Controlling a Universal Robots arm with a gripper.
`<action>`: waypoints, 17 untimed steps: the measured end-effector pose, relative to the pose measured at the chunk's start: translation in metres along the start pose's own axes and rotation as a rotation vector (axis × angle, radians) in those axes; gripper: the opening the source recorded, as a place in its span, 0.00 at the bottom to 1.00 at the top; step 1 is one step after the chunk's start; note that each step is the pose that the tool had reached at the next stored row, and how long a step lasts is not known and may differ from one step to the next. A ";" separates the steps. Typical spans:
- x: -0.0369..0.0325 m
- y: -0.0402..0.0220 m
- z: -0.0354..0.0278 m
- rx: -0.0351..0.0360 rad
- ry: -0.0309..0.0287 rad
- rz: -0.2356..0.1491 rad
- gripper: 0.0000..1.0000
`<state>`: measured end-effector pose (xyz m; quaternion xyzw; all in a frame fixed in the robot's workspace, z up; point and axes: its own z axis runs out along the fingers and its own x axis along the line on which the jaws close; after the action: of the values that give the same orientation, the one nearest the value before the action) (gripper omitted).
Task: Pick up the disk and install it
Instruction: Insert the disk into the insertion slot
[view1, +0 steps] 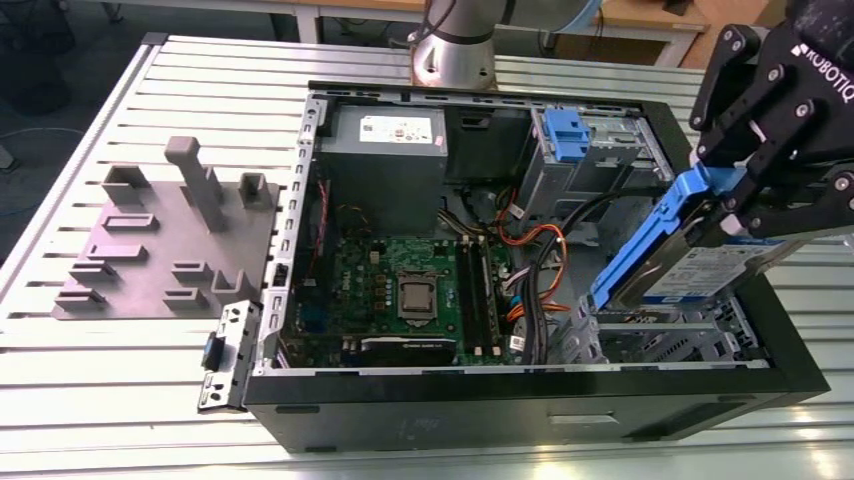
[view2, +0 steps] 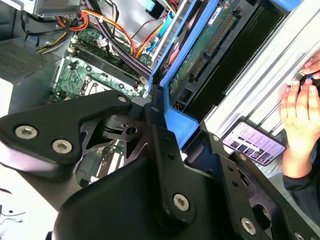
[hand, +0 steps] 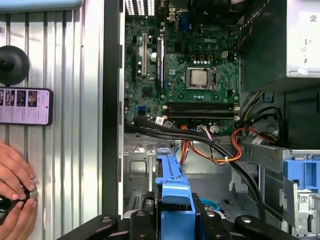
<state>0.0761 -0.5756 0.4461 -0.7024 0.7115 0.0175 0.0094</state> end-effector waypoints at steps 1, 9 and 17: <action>0.0001 -0.0006 0.0010 0.0001 -0.0002 0.001 0.36; 0.0020 -0.0028 0.0091 0.0002 -0.0009 0.005 0.36; 0.0055 -0.0048 0.0167 0.0003 -0.0008 0.008 0.36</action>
<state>0.0806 -0.5805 0.4292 -0.6997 0.7142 0.0177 0.0097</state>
